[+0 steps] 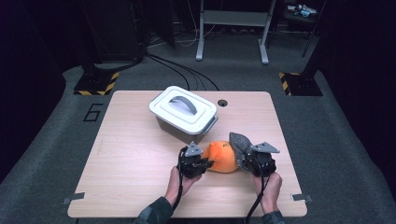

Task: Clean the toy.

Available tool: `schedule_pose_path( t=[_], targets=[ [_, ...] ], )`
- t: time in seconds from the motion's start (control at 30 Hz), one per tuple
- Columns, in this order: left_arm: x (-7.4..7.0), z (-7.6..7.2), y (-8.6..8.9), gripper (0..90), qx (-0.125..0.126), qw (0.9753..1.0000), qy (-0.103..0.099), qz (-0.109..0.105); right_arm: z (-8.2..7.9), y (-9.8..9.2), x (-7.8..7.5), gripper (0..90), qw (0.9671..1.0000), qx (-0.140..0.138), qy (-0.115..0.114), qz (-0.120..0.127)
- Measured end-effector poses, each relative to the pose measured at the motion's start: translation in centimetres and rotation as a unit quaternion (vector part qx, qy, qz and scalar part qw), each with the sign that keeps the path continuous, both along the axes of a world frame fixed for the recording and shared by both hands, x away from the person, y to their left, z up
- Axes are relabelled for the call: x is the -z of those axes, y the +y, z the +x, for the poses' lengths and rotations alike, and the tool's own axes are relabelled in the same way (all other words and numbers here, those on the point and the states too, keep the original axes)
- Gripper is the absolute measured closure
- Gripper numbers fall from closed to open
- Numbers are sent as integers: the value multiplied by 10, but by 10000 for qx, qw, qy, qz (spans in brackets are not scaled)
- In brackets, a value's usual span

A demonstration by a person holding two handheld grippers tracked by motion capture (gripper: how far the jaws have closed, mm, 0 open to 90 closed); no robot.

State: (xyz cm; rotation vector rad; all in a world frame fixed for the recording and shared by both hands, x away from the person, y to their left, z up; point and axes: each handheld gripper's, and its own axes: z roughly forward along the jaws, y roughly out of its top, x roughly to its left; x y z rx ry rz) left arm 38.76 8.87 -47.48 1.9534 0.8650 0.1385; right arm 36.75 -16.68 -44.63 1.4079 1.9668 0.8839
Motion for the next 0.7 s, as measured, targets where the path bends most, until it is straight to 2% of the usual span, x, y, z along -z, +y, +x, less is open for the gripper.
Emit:
schedule_pose_path(
  t=[0.1,0.17,0.27,0.3,0.33,0.4,0.43,0.5,0.7],
  targets=[
    [-6,-1,1,810,-95,9996,170,-228,-10,10,-14,715,9998,-153,-161,-11],
    [-9,-2,1,811,-111,9992,244,-289,-16,19,-22,715,9992,-296,-268,-34],
    [-10,-3,1,810,-59,9992,293,-274,-25,39,-33,715,9972,-633,-403,-66],
    [-10,-3,-1,809,-82,9991,309,-279,-26,44,-34,715,9968,-692,-399,-96],
    [-9,-3,-1,809,-94,9991,332,-259,-24,52,-32,715,9956,-841,-340,-225],
    [-7,-2,0,809,-115,9991,351,-210,-18,60,-23,717,9953,-821,-244,-450],
    [-6,-1,1,808,-121,9990,376,-215,-15,60,-19,718,9952,-815,-243,-487],
    [-3,-1,3,808,-121,9991,345,-209,-10,56,-14,718,9960,-782,-203,-378],
    [1,0,4,806,-145,9992,309,-216,1,29,0,718,9992,-348,28,-197]
  ],
)
